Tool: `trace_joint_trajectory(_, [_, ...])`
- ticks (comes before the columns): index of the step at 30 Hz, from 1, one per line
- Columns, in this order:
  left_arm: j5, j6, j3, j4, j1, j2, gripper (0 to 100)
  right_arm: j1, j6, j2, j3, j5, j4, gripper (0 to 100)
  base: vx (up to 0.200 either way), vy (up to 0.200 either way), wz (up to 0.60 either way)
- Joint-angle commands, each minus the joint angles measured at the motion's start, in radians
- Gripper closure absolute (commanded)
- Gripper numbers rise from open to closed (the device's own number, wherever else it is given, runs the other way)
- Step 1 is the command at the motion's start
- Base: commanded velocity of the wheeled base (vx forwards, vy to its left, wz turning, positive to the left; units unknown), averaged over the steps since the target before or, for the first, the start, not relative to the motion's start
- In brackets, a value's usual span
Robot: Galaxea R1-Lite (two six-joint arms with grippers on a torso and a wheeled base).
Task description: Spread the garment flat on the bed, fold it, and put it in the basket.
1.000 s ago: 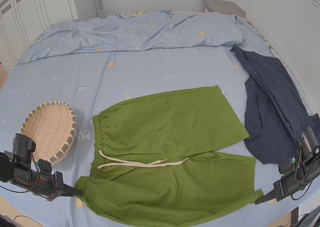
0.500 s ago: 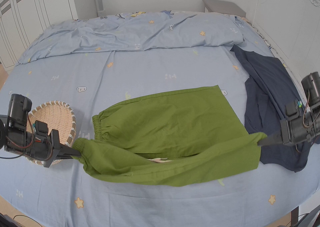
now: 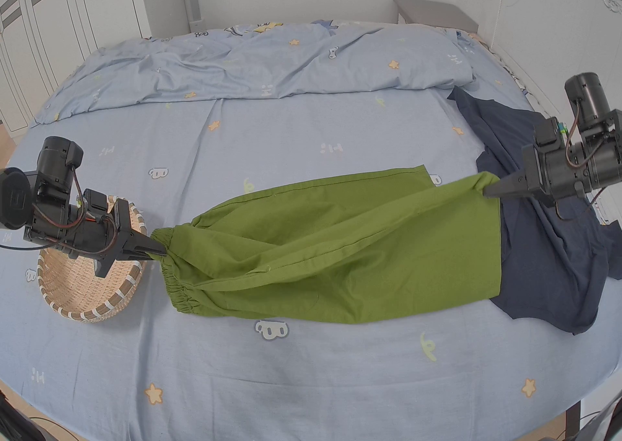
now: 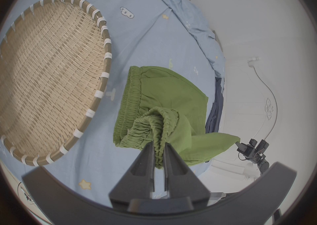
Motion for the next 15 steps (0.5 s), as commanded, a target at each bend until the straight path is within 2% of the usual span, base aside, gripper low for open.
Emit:
trace_joint_trajectory(1, [0.002,-0.003,-0.134,0.09,0.012,0.102,100,0.001,0.005,0.127,-0.181,-0.005,0.041,100,0.0,0.0,0.0])
trace_joint_trajectory(5, [0.0,-0.001,-0.212,0.147,0.047,0.141,100,-0.002,0.005,0.167,-0.272,-0.008,0.057,100,0.0,0.0,0.0])
trace_joint_trajectory(10, [-0.002,-0.001,-0.284,0.197,0.04,0.162,100,-0.002,0.009,0.198,-0.313,-0.009,0.057,100,0.0,0.0,0.0])
trace_joint_trajectory(15, [-0.003,-0.004,-0.335,0.214,0.04,0.205,100,-0.001,0.011,0.233,-0.333,-0.049,0.046,100,0.0,0.0,0.0])
